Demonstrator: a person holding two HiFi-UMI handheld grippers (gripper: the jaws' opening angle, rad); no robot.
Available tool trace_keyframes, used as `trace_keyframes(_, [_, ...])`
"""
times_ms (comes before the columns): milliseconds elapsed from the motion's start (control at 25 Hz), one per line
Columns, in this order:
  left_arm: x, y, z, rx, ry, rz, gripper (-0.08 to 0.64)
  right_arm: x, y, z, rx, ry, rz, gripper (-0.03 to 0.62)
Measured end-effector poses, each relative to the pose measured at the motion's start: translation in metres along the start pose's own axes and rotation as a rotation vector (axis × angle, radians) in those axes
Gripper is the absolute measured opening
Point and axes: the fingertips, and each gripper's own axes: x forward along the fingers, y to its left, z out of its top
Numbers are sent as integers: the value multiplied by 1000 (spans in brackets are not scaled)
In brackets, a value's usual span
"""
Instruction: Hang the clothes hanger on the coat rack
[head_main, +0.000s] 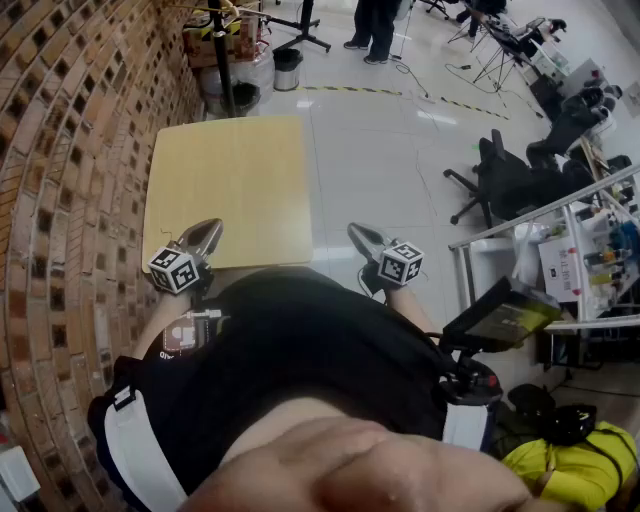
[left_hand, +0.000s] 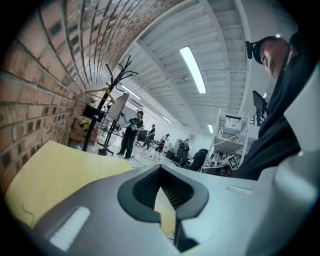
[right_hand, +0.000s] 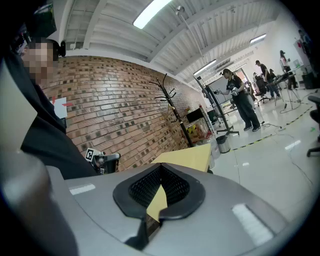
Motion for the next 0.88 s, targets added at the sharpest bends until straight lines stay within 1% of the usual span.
trace_keyframes(240, [131,-126,-19,5,24,-104,-6,-116,-85,37,-37,4,-35,13])
trace_keyframes(360, [193,-179,-26,9,37,-171,-6,-167,-123,52,-48,1,-71,14])
trace_keyframes(480, [246,-222,-32,20,71,-242,-6,-209,-155,68,-55,-16,-117,14])
trace_keyframes(560, [277,-241,-30,28,88,-279,-6,-232,-172,77,-56,-30,-142,14])
trace_keyframes(680, [320,-258,-22,44,100,-317,-6,-255,-197,89,-50,-54,-176,14])
trace_keyframes(880, [389,-257,-12,39,113,-360,-6,-271,-236,100,-27,-67,-235,13])
